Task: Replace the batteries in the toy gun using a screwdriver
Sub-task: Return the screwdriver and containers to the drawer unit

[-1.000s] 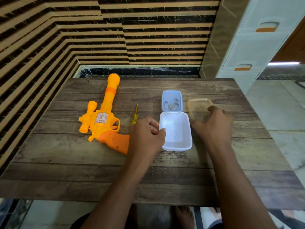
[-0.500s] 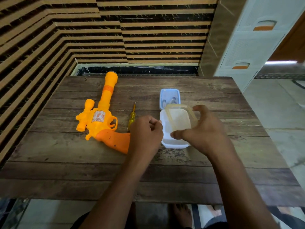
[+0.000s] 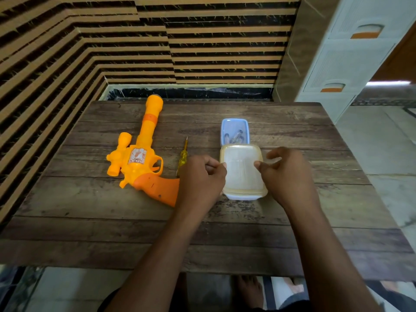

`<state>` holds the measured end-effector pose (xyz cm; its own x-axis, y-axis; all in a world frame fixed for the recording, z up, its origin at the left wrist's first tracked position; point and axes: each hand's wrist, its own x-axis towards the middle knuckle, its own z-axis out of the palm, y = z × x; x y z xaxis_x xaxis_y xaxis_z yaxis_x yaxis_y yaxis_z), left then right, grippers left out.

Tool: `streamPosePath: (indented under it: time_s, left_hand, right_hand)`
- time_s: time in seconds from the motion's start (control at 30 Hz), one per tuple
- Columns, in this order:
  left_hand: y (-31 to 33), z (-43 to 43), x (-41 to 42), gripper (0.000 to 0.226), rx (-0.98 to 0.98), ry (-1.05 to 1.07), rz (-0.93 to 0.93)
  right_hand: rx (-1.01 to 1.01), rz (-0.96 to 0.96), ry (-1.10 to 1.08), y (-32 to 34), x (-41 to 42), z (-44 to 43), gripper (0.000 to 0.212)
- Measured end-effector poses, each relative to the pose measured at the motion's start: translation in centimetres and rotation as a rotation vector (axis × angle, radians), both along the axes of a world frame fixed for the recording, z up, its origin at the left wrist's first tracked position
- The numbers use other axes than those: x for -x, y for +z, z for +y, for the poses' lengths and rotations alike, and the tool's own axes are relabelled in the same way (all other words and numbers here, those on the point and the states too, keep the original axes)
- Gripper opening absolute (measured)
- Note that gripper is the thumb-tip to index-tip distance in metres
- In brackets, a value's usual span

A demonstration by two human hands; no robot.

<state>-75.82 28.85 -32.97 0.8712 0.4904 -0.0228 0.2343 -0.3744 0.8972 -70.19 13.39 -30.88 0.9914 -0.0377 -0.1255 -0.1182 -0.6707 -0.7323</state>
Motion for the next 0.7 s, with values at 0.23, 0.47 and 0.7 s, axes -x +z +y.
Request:
streamPosePath:
  time_s: [0.23, 0.47, 0.7]
  left_hand:
    - [-0.1, -0.2, 0.0, 0.020, -0.037, -0.031, 0.033]
    - [0.4, -0.5, -0.1, 0.051, -0.044, 0.037, -0.058]
    - [1.5, -1.2, 0.5, 0.044, -0.131, 0.188, -0.367]
  right_hand:
    - [-0.052, 0.086, 0.017, -0.5, -0.7, -0.3, 0.015]
    - [-0.315, -0.048, 0.119, 0.9, -0.1, 0.1, 0.014]
    - [-0.581, -0.248, 0.134, 1.0, 1.1, 2.3, 0.026]
